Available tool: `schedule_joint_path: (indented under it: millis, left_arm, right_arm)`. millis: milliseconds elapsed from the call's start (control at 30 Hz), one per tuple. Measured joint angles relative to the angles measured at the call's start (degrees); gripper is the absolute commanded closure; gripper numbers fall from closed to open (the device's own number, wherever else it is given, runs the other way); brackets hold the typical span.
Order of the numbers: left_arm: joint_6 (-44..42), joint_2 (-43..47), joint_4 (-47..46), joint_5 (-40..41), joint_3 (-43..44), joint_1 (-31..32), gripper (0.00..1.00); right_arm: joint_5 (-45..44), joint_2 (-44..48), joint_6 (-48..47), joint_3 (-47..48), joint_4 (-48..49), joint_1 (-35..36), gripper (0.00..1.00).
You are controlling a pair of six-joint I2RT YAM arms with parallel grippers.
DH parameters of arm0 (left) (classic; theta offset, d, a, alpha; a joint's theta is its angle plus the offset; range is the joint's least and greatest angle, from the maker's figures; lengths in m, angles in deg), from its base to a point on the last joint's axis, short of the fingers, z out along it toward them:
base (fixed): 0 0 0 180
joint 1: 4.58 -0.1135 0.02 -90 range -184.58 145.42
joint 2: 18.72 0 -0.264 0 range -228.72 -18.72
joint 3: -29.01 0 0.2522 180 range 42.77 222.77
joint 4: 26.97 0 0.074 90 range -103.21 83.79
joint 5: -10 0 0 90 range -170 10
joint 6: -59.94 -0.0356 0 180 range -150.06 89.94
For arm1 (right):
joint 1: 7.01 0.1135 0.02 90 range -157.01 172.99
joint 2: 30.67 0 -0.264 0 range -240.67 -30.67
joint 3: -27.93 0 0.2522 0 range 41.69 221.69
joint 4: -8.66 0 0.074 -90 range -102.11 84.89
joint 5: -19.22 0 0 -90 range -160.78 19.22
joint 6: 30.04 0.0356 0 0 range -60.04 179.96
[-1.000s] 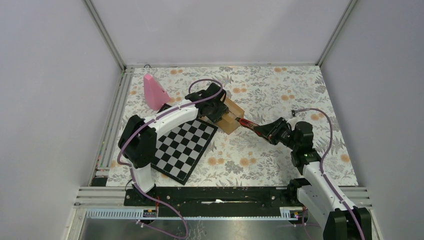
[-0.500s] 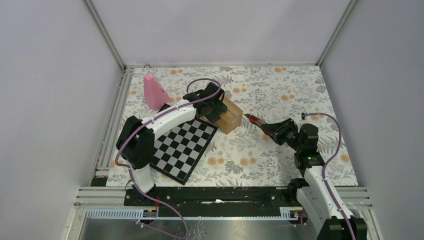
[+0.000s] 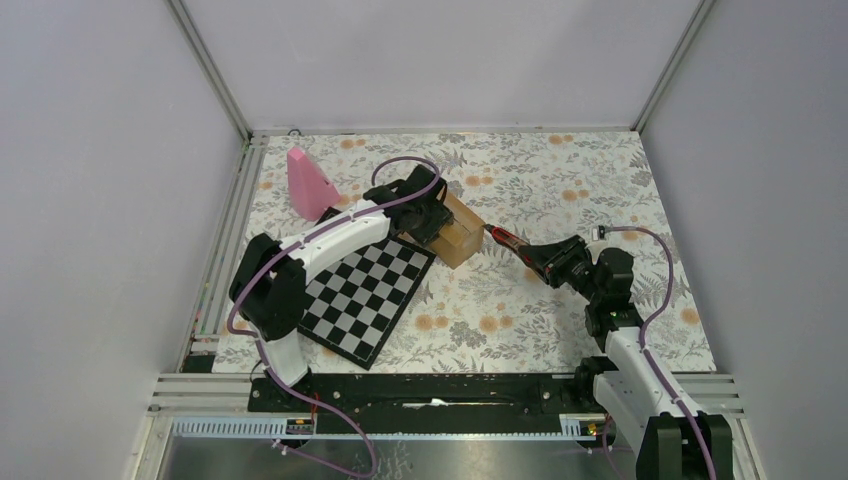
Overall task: Unpack the express box
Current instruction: Cut the express box at the center of the board.
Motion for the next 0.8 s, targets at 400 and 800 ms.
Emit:
schedule_joint_path:
  millis: [400,800]
  left_arm:
    - [0.00,0.28,-0.11,-0.07,-0.26,-0.04,0.50]
    - [0.00,0.28,-0.15,-0.11,-0.26,-0.04,0.51]
  right_arm:
    - [1.09,-0.04,0.70,-0.96,1.22,0.00,1.00]
    - [1.11,-0.02,0.70,-1.25,0.66,0.00,1.00]
